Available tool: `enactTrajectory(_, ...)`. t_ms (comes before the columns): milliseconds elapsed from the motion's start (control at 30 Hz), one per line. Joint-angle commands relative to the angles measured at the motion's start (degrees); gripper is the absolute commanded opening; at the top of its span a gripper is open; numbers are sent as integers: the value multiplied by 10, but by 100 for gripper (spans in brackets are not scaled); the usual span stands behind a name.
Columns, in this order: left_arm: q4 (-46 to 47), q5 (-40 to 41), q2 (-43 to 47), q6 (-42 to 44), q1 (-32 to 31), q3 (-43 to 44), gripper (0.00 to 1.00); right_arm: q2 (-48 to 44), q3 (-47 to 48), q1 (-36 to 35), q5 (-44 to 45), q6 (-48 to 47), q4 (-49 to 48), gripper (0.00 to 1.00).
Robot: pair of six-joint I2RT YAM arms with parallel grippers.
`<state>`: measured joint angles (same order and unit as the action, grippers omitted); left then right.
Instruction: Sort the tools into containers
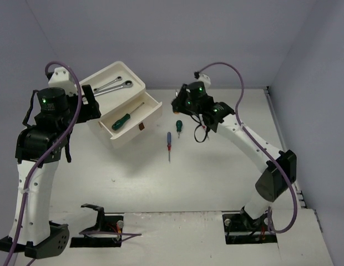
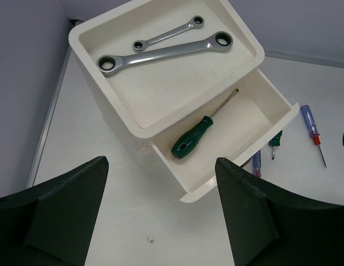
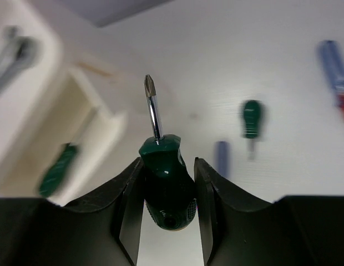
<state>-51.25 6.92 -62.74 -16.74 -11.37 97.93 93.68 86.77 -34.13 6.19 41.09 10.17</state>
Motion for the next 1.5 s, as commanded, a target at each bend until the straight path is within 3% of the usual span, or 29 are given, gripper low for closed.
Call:
enactTrajectory(0,20,4,5,-8,-5,10,75,49,108,-74,57,93,-45,0)
enactTrajectory(167,19,6,15,-9,-5,-3,75,145,211,-129,76,139,-73,4)
enactTrajectory(267,19,10,21,-6,-5,-7,75,190,254,-144,76,149,-74,11)
enactTrajectory(433,19,13,25,-3,-6,-6,75,223,298,-156,65,130,-74,50)
enactTrajectory(600,19,11,22,-4,-6,-4,75,199,297,-154,73,71,-74,74)
enactTrajectory(833,19,6,16,-5,-6,1,75,116,220,-120,71,-51,-71,77)
enactTrajectory(1067,19,3,16,8,-6,-1,75,16,35,19,41,-209,-61,75)
enactTrajectory(1267,20,-5,13,11,-6,-5,75,30,-45,94,-2,-330,-58,72)
enactTrajectory(1467,21,-12,11,2,-6,-7,75,106,-42,114,-2,-394,-58,69)
